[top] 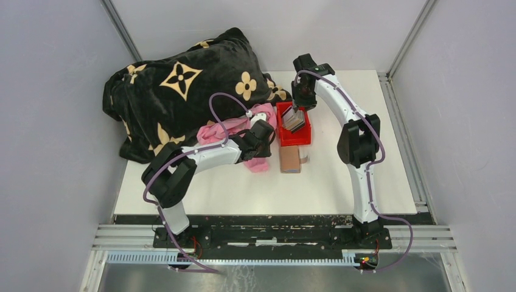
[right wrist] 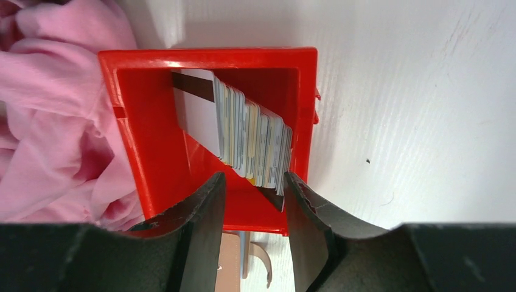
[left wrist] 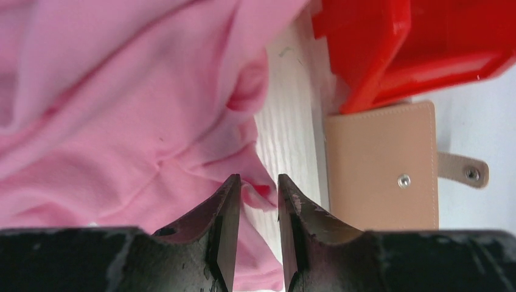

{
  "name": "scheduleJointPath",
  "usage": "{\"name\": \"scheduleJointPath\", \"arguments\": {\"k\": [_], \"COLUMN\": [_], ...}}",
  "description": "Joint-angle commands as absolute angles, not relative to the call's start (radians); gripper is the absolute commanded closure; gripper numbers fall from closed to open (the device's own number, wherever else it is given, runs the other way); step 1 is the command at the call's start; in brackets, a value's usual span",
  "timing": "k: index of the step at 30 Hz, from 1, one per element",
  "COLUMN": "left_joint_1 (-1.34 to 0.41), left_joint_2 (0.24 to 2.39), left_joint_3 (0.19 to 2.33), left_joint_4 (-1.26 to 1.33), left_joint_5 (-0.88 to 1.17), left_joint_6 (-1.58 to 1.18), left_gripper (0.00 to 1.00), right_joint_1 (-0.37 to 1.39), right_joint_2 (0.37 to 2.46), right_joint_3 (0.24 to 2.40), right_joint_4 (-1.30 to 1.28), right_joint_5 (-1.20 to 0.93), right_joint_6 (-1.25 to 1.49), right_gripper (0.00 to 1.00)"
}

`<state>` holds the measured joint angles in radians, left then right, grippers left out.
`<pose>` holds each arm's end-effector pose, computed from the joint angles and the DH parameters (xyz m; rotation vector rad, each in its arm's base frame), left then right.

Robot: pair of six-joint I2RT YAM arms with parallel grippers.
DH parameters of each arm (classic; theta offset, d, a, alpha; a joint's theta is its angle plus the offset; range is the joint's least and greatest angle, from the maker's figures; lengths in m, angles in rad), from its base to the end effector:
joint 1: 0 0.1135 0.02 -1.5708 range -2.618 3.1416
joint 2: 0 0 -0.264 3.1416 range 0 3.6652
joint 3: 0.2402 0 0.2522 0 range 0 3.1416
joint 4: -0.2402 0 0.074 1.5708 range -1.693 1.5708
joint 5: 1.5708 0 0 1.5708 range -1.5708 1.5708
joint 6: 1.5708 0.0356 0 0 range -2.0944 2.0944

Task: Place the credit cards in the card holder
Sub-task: Move the storage box to the center of the board.

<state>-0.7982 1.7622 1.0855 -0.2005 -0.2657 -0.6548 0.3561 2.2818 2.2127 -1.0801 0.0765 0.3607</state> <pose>0.2636 -0.2570 0.1827 0.0571 2.4349 -0.3410 0.4561 0.1667 0.2566 0.0285 2.7184 0.1066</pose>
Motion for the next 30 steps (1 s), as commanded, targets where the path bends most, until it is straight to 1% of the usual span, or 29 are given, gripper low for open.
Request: {"name": "scheduleJointPath", "arguments": {"k": [1, 9, 12, 15, 24, 30], "left_joint_1": [-0.759, -0.706, -0.700, -0.694, -0.650, -0.631], "left_joint_2": [1.786, 1.807, 1.813, 1.832, 1.908, 1.954], "left_joint_3": [1.155, 1.232, 1.277, 1.322, 1.415, 1.471], "left_joint_4": [-0.210, -0.223, -0.235, -0.240, -0.233, -0.239], "left_joint_5": [-0.311, -0.298, -0.297, -0.280, -0.232, -0.206], "left_joint_6": [-0.594, -0.593, -0.591, -0.582, -0.561, -0.546], "left_gripper": [0.63, 0.63, 0.63, 0.62, 0.62, 0.62], "right_joint_1": [0.373, 0.388, 0.389, 0.391, 0.408, 0.428], "right_joint_2": [2.281, 2.295, 2.276, 2.235, 2.069, 2.035], "right_joint_3": [2.292, 2.333, 2.326, 2.260, 1.954, 1.893], "right_joint_4": [-1.104, -1.123, -1.130, -1.107, -0.974, -0.954], "right_joint_5": [0.094, 0.098, 0.098, 0.071, 0.023, 0.036], "right_joint_6": [0.345, 0.341, 0.347, 0.371, 0.454, 0.481], "right_gripper": [0.54, 0.53, 0.51, 0.49, 0.46, 0.45]}}
